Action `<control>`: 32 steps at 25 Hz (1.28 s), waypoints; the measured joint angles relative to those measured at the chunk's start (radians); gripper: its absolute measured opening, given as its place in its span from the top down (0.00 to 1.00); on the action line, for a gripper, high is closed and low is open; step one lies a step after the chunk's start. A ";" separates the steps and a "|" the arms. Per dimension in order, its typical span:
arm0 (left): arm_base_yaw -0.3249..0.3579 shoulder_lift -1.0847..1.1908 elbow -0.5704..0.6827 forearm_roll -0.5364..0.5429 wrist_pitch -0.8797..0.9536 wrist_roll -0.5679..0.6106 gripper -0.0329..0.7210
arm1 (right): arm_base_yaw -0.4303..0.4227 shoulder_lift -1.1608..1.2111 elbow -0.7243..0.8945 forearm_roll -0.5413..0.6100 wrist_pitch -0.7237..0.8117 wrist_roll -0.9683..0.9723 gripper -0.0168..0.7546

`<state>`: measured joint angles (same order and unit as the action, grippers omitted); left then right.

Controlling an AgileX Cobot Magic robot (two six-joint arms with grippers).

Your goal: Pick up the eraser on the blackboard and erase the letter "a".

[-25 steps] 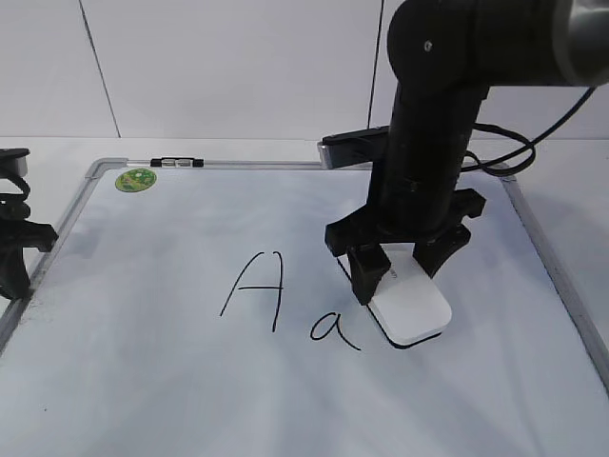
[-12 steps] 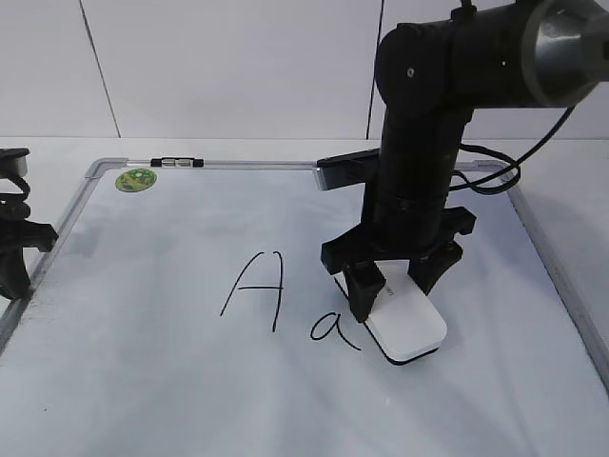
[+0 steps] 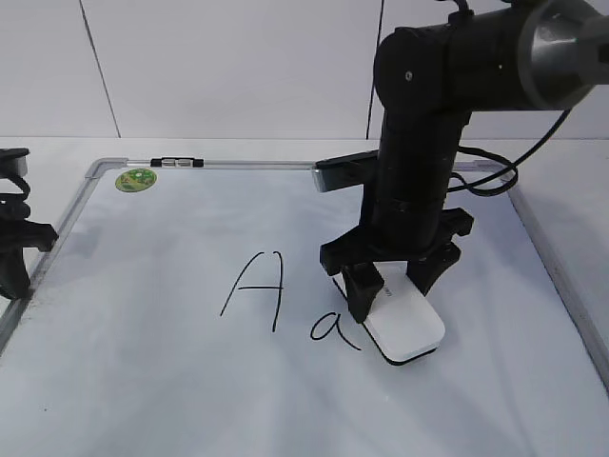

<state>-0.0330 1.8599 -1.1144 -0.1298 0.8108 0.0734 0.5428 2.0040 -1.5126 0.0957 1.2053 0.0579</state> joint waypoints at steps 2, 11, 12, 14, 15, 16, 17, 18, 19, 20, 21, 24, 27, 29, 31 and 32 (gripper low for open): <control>0.000 0.000 0.000 0.000 0.000 0.000 0.94 | 0.000 0.004 0.000 0.004 0.000 -0.001 0.25; 0.000 0.000 0.000 -0.002 0.000 0.000 0.94 | 0.002 0.013 0.000 0.013 -0.035 -0.007 0.25; 0.000 0.000 0.000 -0.002 0.000 0.000 0.94 | 0.004 0.015 0.000 0.013 -0.039 -0.008 0.25; 0.000 0.000 0.000 -0.004 0.000 0.000 0.94 | 0.006 0.019 0.000 0.013 -0.043 -0.009 0.25; 0.000 0.000 0.000 -0.006 0.000 0.000 0.94 | 0.006 0.024 0.000 0.013 -0.042 -0.009 0.25; 0.000 0.000 0.000 -0.006 0.000 0.000 0.94 | 0.006 0.032 0.000 0.013 -0.042 -0.009 0.25; 0.000 0.000 0.000 -0.008 0.000 0.000 0.94 | 0.006 0.036 0.000 0.013 -0.042 -0.009 0.25; 0.000 0.000 0.000 -0.008 0.000 0.000 0.94 | 0.008 0.041 0.000 0.013 -0.042 -0.010 0.25; 0.000 0.000 0.000 -0.009 0.000 0.000 0.94 | 0.008 0.041 -0.002 0.013 -0.042 -0.010 0.25; 0.000 0.000 0.000 -0.009 0.000 0.000 0.94 | 0.008 0.043 -0.002 0.013 -0.042 -0.010 0.25; 0.000 0.000 0.000 -0.009 0.000 0.000 0.94 | 0.008 0.043 -0.002 0.013 -0.042 -0.010 0.25; 0.000 0.000 0.000 -0.010 0.000 0.000 0.94 | 0.008 0.047 -0.004 0.013 -0.041 -0.010 0.25; 0.000 0.000 0.000 -0.010 0.000 0.000 0.94 | 0.008 0.051 -0.010 0.019 -0.035 -0.012 0.25; 0.000 0.000 0.000 -0.010 0.000 0.000 0.94 | 0.008 0.051 -0.010 0.021 -0.030 -0.014 0.25; 0.000 0.000 0.000 -0.010 0.000 0.000 0.94 | 0.014 0.051 -0.010 0.019 -0.028 -0.014 0.25; 0.000 0.000 0.000 -0.010 0.000 0.000 0.94 | 0.021 0.051 -0.010 0.017 -0.028 -0.014 0.25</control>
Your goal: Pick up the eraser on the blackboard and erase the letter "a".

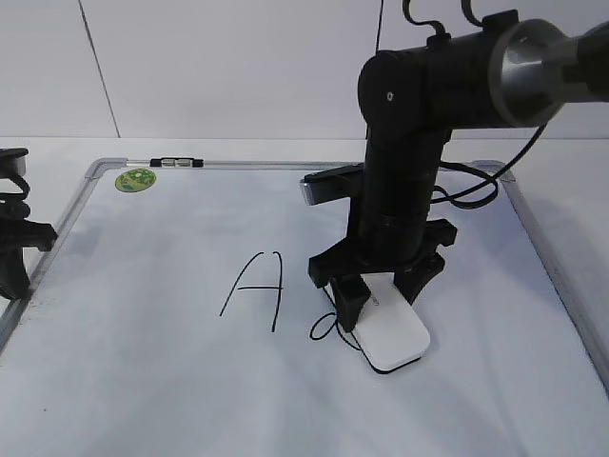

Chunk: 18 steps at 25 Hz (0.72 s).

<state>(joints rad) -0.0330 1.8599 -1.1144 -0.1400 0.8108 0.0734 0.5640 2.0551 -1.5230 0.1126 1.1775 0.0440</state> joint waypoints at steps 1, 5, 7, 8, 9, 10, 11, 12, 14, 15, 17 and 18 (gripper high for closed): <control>0.000 0.000 0.000 0.000 0.000 0.000 0.94 | 0.011 0.000 0.000 -0.002 0.000 0.000 0.25; 0.000 0.000 0.000 0.000 0.000 0.000 0.94 | 0.069 0.006 -0.004 -0.006 0.000 0.000 0.25; 0.000 0.000 0.000 0.000 0.000 0.000 0.94 | 0.088 0.006 -0.004 -0.009 0.000 0.000 0.25; 0.000 0.000 0.000 0.000 0.000 0.000 0.94 | 0.096 0.006 -0.004 -0.010 0.000 0.000 0.25; 0.000 0.000 0.000 0.000 0.000 0.000 0.94 | 0.106 0.006 -0.006 -0.013 0.000 0.000 0.25; 0.000 0.000 0.000 0.000 0.000 0.000 0.94 | 0.112 0.006 -0.006 -0.014 0.000 0.000 0.25; 0.000 0.000 0.000 0.000 0.000 0.000 0.94 | 0.115 0.006 -0.006 -0.014 0.000 0.000 0.25; 0.000 0.000 0.000 0.000 0.000 0.000 0.94 | 0.117 0.008 -0.006 -0.014 0.000 0.000 0.25; 0.000 0.000 0.000 0.000 0.000 0.000 0.94 | 0.117 0.008 -0.006 -0.014 0.002 0.000 0.25; 0.000 0.000 0.000 0.000 0.000 0.000 0.94 | 0.117 0.008 -0.006 -0.014 0.002 0.000 0.25; 0.000 0.000 0.000 0.000 0.000 0.000 0.94 | 0.119 0.010 -0.008 -0.017 0.004 0.002 0.25; 0.000 0.000 0.000 0.000 0.000 0.000 0.94 | 0.119 0.012 -0.010 -0.024 0.009 0.012 0.25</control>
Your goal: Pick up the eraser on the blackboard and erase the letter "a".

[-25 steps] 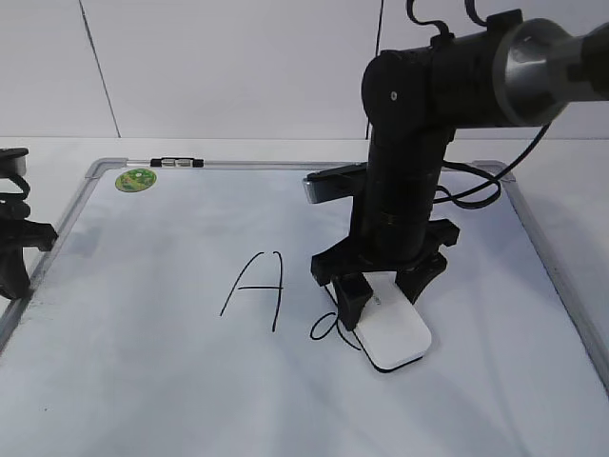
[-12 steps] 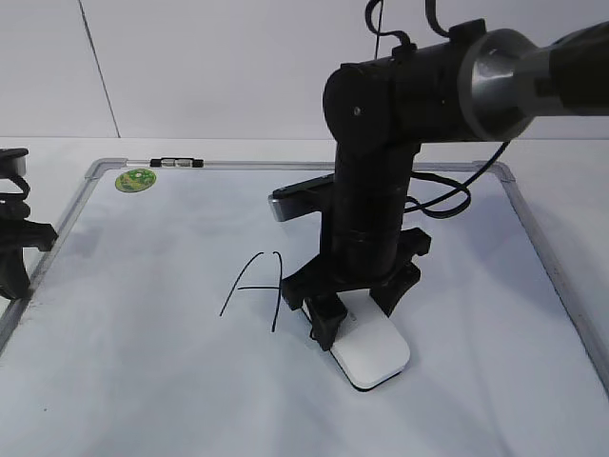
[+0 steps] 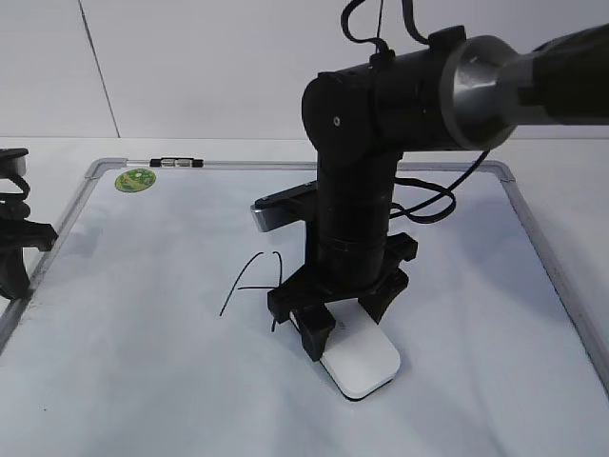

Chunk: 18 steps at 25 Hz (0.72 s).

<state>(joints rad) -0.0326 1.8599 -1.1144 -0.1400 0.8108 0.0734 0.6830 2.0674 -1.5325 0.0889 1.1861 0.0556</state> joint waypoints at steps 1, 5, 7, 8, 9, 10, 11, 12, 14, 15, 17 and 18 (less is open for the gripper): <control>0.000 0.000 0.000 0.000 0.000 0.000 0.94 | 0.002 0.000 -0.001 -0.010 0.000 0.007 0.25; 0.000 0.000 0.000 -0.002 0.000 0.000 0.94 | 0.004 0.000 -0.002 -0.033 0.003 0.033 0.25; 0.000 0.000 0.000 -0.002 0.000 0.000 0.94 | -0.003 0.001 -0.002 -0.033 0.003 0.035 0.25; 0.000 0.000 0.000 -0.002 -0.002 0.000 0.94 | -0.008 0.001 -0.002 -0.028 0.003 0.035 0.25; 0.000 0.000 0.000 -0.002 -0.002 0.000 0.94 | -0.010 0.001 -0.002 -0.026 0.003 0.035 0.25; 0.000 0.000 0.000 -0.002 -0.002 0.000 0.94 | -0.017 0.001 -0.002 -0.020 0.004 0.035 0.25; 0.000 0.000 0.000 -0.005 -0.004 0.000 0.94 | -0.024 0.001 -0.002 -0.013 0.004 0.035 0.25; 0.000 0.000 0.000 -0.005 -0.004 0.000 0.94 | -0.028 0.001 -0.002 -0.007 0.006 0.035 0.25; 0.000 0.000 0.000 -0.009 -0.007 0.000 0.94 | -0.047 0.001 -0.002 -0.002 0.006 0.037 0.25; 0.000 0.000 0.000 -0.011 -0.010 0.000 0.94 | -0.058 0.002 -0.002 -0.002 0.007 0.037 0.25; 0.000 0.002 0.000 -0.012 -0.011 0.000 0.94 | -0.076 0.002 -0.002 -0.001 0.008 0.037 0.25; 0.000 0.002 0.000 -0.014 -0.011 0.000 0.94 | -0.084 0.002 -0.002 -0.001 0.008 0.040 0.25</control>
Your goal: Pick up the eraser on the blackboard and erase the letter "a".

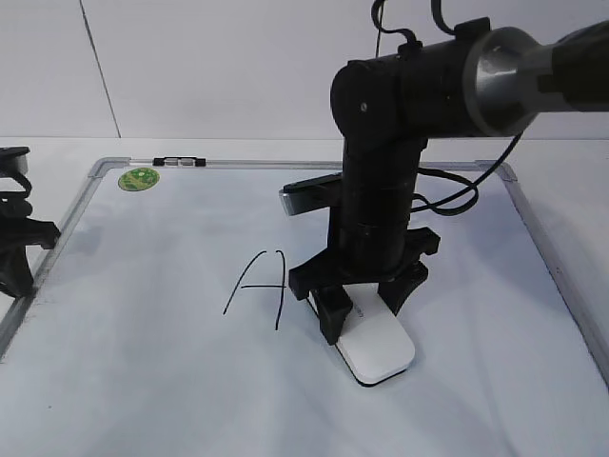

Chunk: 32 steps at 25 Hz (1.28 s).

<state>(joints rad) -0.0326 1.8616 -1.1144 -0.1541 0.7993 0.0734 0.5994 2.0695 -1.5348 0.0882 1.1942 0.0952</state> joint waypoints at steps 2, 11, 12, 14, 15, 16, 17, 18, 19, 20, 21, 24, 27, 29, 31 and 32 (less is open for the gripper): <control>0.000 0.000 0.000 -0.002 -0.001 0.000 0.94 | -0.012 0.000 -0.005 0.000 0.003 0.002 0.25; 0.000 0.000 0.000 -0.006 -0.004 0.000 0.94 | -0.061 0.014 -0.061 -0.053 0.013 0.017 0.25; 0.000 0.000 0.000 -0.006 -0.004 0.000 0.94 | -0.060 0.014 -0.067 -0.057 0.013 0.019 0.25; 0.000 0.000 0.000 -0.006 -0.004 0.000 0.94 | -0.061 -0.005 -0.080 -0.057 0.017 0.023 0.25; 0.000 0.000 0.000 -0.006 -0.004 0.000 0.94 | -0.061 -0.023 -0.085 -0.055 0.017 0.023 0.25; 0.000 0.000 0.000 -0.006 -0.004 0.000 0.94 | -0.061 -0.050 -0.092 -0.055 0.019 0.029 0.25; 0.000 0.000 0.000 -0.006 -0.004 0.000 0.94 | -0.061 -0.082 -0.096 -0.053 0.019 0.030 0.25; 0.000 0.000 0.000 -0.006 -0.004 0.000 0.94 | -0.061 -0.111 -0.098 -0.053 0.019 0.035 0.25; 0.000 0.000 0.000 -0.006 -0.004 0.000 0.94 | -0.061 -0.146 -0.101 -0.053 0.021 0.039 0.25; 0.000 0.000 0.000 -0.006 -0.004 0.000 0.95 | -0.061 -0.179 -0.102 -0.056 0.023 0.048 0.25; 0.000 0.000 0.000 -0.006 -0.004 0.000 0.95 | -0.061 -0.210 -0.102 -0.063 0.025 0.053 0.25; 0.000 0.000 0.000 -0.006 -0.004 0.000 0.95 | -0.061 -0.284 -0.102 -0.098 0.033 0.082 0.25; 0.000 0.000 0.000 -0.006 -0.004 0.000 0.95 | -0.062 -0.342 -0.102 -0.132 0.037 0.111 0.25; 0.000 0.000 0.000 -0.006 -0.004 0.000 0.95 | -0.062 -0.372 -0.102 -0.158 0.042 0.129 0.25; 0.000 0.000 0.000 -0.006 -0.004 0.000 0.95 | -0.072 -0.397 -0.102 -0.178 0.046 0.147 0.25; 0.000 0.000 0.000 -0.006 -0.004 0.000 0.95 | -0.077 -0.404 -0.102 -0.180 0.048 0.150 0.25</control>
<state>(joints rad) -0.0326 1.8616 -1.1144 -0.1599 0.7954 0.0738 0.5219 1.6658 -1.6368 -0.0919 1.2421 0.2456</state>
